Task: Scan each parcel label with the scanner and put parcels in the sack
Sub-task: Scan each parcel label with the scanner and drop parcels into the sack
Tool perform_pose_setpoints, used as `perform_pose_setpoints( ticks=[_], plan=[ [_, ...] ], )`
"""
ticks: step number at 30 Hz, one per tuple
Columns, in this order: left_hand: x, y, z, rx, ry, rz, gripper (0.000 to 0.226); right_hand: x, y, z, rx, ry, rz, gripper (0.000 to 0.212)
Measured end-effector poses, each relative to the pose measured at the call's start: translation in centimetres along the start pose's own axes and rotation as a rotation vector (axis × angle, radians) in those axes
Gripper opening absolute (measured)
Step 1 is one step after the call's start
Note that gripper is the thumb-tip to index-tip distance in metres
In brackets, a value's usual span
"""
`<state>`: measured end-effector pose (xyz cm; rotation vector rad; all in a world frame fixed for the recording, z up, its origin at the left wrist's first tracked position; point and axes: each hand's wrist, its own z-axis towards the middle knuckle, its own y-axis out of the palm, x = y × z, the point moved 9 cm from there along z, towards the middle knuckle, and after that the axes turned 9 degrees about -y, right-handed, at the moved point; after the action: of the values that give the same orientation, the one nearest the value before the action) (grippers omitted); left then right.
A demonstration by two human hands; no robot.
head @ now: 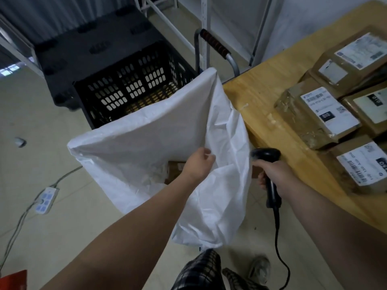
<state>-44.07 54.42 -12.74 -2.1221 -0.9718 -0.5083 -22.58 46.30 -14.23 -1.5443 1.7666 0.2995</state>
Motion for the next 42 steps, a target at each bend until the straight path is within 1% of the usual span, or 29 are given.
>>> perform_pose_setpoints(
  ticks=[4,7,10,13,17,23,29,32,35,38,40,42],
  plan=[
    [4.1,2.3,-1.8,-0.046,0.120,0.047,0.035,-0.1,-3.1,-2.1,0.016,-0.001,-0.026,0.019],
    [7.6,4.9,-3.2,-0.086,0.224,0.079,0.033,0.3,-6.9,-3.7,0.069,-0.011,-0.051,0.022],
    [11.3,8.7,-5.1,-0.158,0.331,0.129,0.033,1.6,-11.2,-6.0,0.089,0.025,-0.055,0.026],
    [14.6,13.0,-7.9,-0.228,0.432,0.193,0.034,3.8,-16.1,-8.7,0.167,0.048,-0.008,0.018],
    [17.7,18.7,-12.7,-0.305,0.535,0.273,0.034,7.0,-22.3,-11.9,0.279,0.031,0.067,0.024],
    [20.5,26.8,-19.7,-0.324,0.616,0.295,0.033,11.4,-31.1,-16.1,0.405,-0.093,0.181,0.024],
    [21.8,35.8,-27.3,-0.358,0.647,0.255,0.039,14.5,-40.6,-21.3,0.523,-0.278,0.119,0.016],
    [23.3,39.4,-31.1,-0.352,0.698,0.236,0.039,15.4,-45.3,-24.2,0.611,-0.351,0.124,0.019],
    [26.3,41.3,-34.1,-0.317,0.755,0.206,0.036,15.3,-50.0,-27.0,0.711,-0.430,0.200,0.015],
    [30.4,42.3,-36.4,-0.306,0.818,0.180,0.036,14.6,-55.5,-29.0,0.824,-0.501,0.299,0.016],
    [33.4,43.0,-37.5,-0.302,0.858,0.177,0.036,13.6,-59.1,-29.8,0.869,-0.522,0.394,0.014],
    [36.8,43.6,-38.4,-0.275,0.900,0.185,0.037,11.9,-62.6,-30.2,0.888,-0.532,0.451,0.018]
  ],
)
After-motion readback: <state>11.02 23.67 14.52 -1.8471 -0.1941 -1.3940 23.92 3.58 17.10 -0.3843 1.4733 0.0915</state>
